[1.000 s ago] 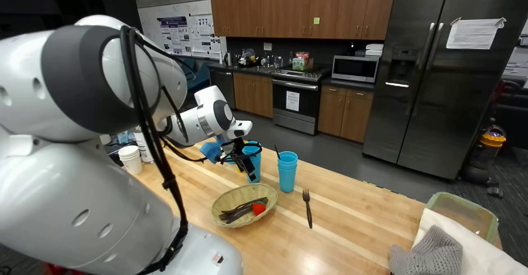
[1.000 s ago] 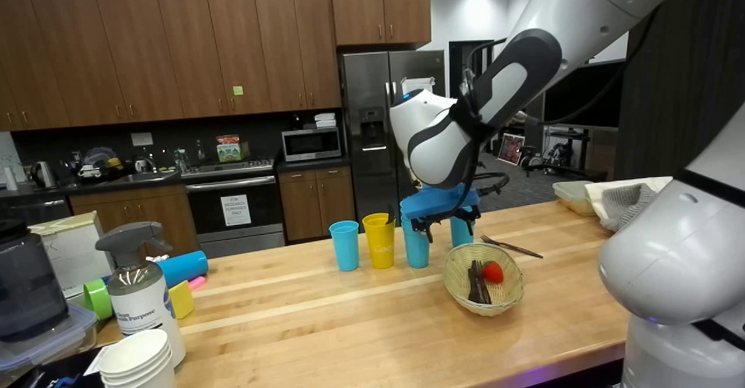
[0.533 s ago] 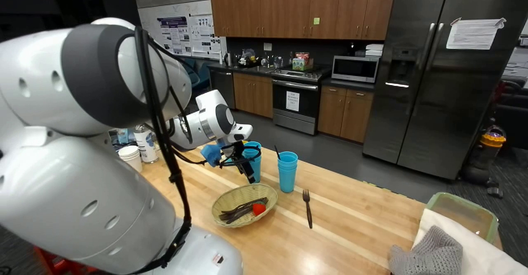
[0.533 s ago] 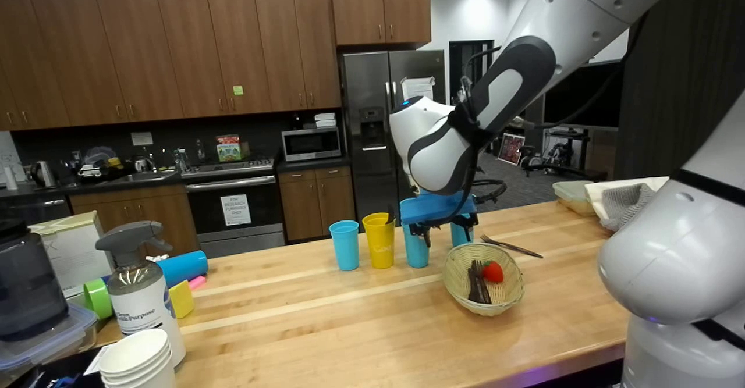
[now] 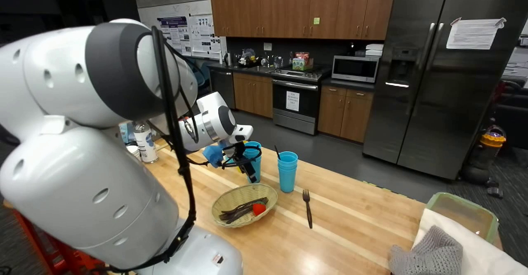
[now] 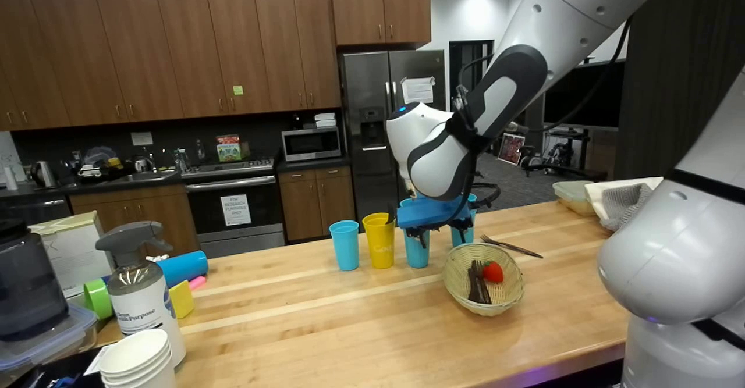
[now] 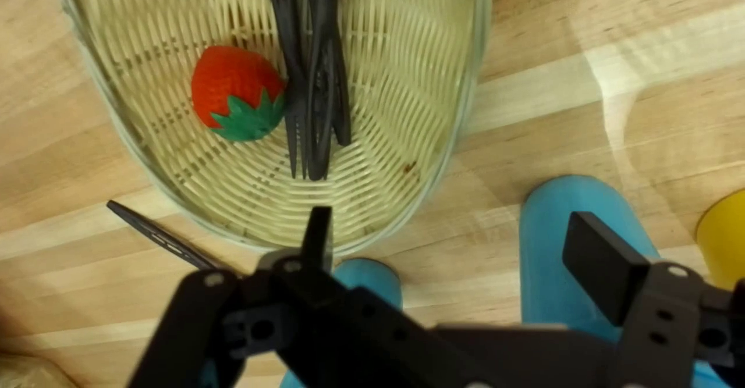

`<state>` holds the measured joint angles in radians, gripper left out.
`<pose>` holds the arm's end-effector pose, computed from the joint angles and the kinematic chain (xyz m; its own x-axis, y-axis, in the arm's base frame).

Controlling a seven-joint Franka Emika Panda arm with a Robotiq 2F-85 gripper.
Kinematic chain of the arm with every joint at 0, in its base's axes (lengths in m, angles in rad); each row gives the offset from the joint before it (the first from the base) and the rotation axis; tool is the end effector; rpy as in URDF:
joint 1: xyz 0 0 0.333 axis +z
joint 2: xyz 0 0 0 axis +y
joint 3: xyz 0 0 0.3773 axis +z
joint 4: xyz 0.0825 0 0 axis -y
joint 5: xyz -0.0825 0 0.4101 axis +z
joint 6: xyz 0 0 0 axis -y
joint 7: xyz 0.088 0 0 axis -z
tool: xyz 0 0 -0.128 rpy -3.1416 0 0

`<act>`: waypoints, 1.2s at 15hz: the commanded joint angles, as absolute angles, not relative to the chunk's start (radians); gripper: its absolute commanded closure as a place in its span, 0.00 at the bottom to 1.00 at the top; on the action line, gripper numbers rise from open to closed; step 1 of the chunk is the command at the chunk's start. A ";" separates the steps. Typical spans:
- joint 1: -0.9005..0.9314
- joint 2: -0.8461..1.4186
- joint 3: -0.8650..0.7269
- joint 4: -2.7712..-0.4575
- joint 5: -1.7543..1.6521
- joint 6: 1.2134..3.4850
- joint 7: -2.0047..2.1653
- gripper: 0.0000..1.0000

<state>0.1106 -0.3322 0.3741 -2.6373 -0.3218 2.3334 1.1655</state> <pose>0.3672 0.1784 0.3709 0.8613 -0.4128 0.2962 -0.4740 -0.8628 0.1759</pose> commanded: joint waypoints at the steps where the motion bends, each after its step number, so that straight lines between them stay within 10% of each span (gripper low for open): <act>1: 0.098 -0.292 0.366 -2.601 -0.368 2.336 1.162 0.00; 18: 0.139 -0.216 0.360 -2.594 -0.373 2.343 1.162 0.00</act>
<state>0.1196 -0.2466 0.3724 -2.5929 -0.3874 2.3333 1.1667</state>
